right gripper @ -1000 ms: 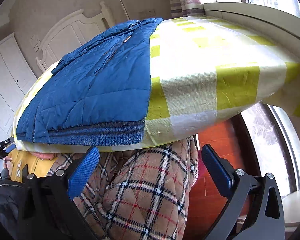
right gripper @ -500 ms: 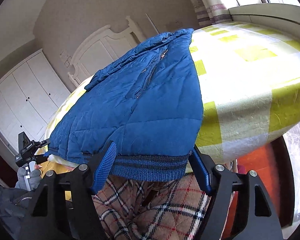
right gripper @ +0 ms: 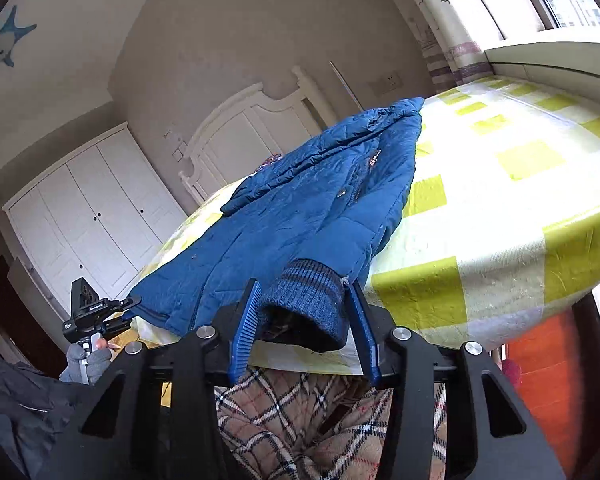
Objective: Fold large clothes
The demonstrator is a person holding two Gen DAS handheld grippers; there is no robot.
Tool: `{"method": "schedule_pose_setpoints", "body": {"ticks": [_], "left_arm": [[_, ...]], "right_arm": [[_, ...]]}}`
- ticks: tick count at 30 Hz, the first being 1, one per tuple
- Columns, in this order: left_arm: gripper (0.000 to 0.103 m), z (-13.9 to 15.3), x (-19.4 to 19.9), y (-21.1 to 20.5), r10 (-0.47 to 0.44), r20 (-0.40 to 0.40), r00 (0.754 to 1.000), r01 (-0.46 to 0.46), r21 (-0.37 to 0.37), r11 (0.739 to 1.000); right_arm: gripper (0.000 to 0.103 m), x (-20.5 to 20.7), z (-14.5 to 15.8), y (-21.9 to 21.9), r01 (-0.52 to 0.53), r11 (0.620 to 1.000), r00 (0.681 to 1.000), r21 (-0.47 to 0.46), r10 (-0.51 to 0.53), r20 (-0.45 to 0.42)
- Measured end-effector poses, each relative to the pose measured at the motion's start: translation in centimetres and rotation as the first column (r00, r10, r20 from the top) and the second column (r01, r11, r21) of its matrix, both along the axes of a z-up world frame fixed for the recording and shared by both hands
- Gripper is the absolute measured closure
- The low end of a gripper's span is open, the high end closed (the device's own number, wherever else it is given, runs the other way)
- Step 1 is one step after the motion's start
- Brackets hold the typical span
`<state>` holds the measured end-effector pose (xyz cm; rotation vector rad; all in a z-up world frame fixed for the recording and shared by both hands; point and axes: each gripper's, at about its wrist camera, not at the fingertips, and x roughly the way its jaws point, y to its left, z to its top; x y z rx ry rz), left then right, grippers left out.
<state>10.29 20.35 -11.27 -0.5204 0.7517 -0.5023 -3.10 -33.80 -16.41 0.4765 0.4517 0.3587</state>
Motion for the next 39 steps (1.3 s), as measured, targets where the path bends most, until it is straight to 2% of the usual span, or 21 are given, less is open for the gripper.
{"method": "schedule_pose_setpoints", "body": {"ticks": [3, 4, 5, 9, 11, 13, 17, 19, 20, 21, 23, 25, 26, 27, 29, 33, 34, 35, 37, 38, 39], "left_arm": [[0.063, -0.6, 0.6, 0.2, 0.013, -0.016, 1.0, -0.013, -0.004, 1.0], [0.05, -1.1, 0.8, 0.3, 0.013, -0.031, 0.999, -0.013, -0.008, 1.0], [0.042, -1.7, 0.9, 0.2, 0.01, -0.042, 0.999, -0.011, -0.011, 1.0], [0.03, -3.7, 1.3, -0.3, 0.011, -0.074, 0.997, -0.009, 0.031, 0.999], [0.02, -4.6, 1.7, -0.1, 0.017, -0.088, 0.996, -0.014, 0.026, 1.0], [0.018, -5.6, 2.2, 0.1, 0.007, -0.101, 0.995, -0.008, -0.009, 1.0], [0.015, -6.0, 3.0, 0.2, -0.004, -0.094, 0.996, -0.003, -0.064, 0.998], [0.018, -5.8, 3.2, -0.1, -0.023, -0.091, 0.996, 0.015, -0.096, 0.995], [0.036, -5.6, 3.2, -0.2, -0.035, -0.089, 0.995, 0.026, -0.105, 0.994], [0.047, -5.2, 3.0, -0.6, -0.047, -0.096, 0.994, 0.037, -0.1, 0.994], [0.058, -3.8, 1.8, -1.0, -0.033, -0.05, 0.998, 0.03, -0.055, 0.998], [0.059, -2.9, 1.1, -1.2, -0.032, -0.012, 0.999, 0.032, -0.021, 0.999], [0.056, -2.9, 1.2, -1.1, -0.037, -0.013, 0.999, 0.036, -0.03, 0.999], [0.051, -3.2, 1.5, -0.8, -0.032, -0.025, 0.999, 0.031, -0.045, 0.999], [0.035, -4.0, 2.4, -0.3, -0.016, -0.056, 0.998, 0.012, -0.08, 0.997], [0.033, -5.0, 3.7, -0.5, -0.015, -0.094, 0.995, 0.001, -0.145, 0.989], [0.036, -4.9, 3.8, -0.8, -0.019, -0.095, 0.995, 0.006, -0.142, 0.99], [0.05, -4.9, 3.9, -1.0, -0.022, -0.095, 0.995, 0.009, -0.136, 0.991], [0.065, -4.4, 3.4, -1.1, -0.019, -0.098, 0.995, 0.005, -0.141, 0.99], [0.069, -4.3, 3.0, -1.1, -0.004, -0.108, 0.994, -0.01, -0.133, 0.991], [0.074, -4.1, 2.4, -1.0, 0.007, -0.106, 0.994, -0.023, -0.141, 0.99]], "right_arm": [[0.057, 1.4, -0.6, 0.1, 0.011, 1.0, 0.999, -0.02, -0.012, -0.046], [0.056, 1.6, -1.2, -0.1, 0.026, 1.0, 0.998, -0.01, -0.027, -0.065], [0.056, 1.6, -1.8, -0.3, 0.044, 0.999, 0.996, 0.0, -0.044, -0.081], [0.053, 1.7, -4.2, -1.0, 0.078, 0.997, 0.987, 0.022, -0.074, -0.143], [0.042, 2.0, -4.9, -1.1, 0.077, 0.996, 0.985, 0.041, -0.069, -0.156], [0.038, 2.6, -5.6, -1.2, 0.068, 0.996, 0.985, 0.065, -0.057, -0.161], [0.038, 3.6, -6.6, -1.3, 0.037, 0.991, 0.989, 0.129, -0.018, -0.146], [0.04, 4.0, -6.8, -0.9, 0.007, 0.987, 0.992, 0.158, 0.013, -0.126], [0.047, 4.0, -6.6, -0.6, -0.002, 0.988, 0.993, 0.153, 0.02, -0.117], [0.049, 3.9, -6.2, -0.1, 0.002, 0.992, 0.993, 0.126, 0.013, -0.113], [0.057, 3.3, -5.5, 0.4, -0.002, 0.996, 0.995, 0.094, 0.011, -0.099], [0.057, 2.5, -5.1, 0.3, -0.001, 0.994, 0.996, 0.106, 0.01, -0.086], [0.057, 2.4, -5.0, 0.3, 0.0, 0.994, 0.997, 0.111, 0.009, -0.081], [0.057, 2.3, -5.0, 0.3, 0.002, 0.994, 0.997, 0.112, 0.007, -0.082], [0.054, 2.6, -5.1, 0.4, 0.01, 0.993, 0.995, 0.114, 0.001, -0.095], [0.054, 3.5, -5.4, 0.3, 0.027, 0.988, 0.994, 0.152, -0.011, -0.109], [0.057, 3.5, -5.5, 0.2, 0.029, 0.986, 0.994, 0.163, -0.011, -0.106], [0.063, 3.2, -5.3, 0.3, 0.031, 0.987, 0.996, 0.157, -0.017, -0.091], [0.069, 2.7, -4.8, 0.7, 0.048, 0.993, 0.995, 0.104, -0.038, -0.097], [0.078, 2.3, -4.6, 0.9, 0.056, 0.995, 0.994, 0.083, -0.047, -0.101], [0.086, 1.5, -4.1, 1.0, 0.04, 0.994, 0.998, 0.097, -0.035, -0.054]]}}
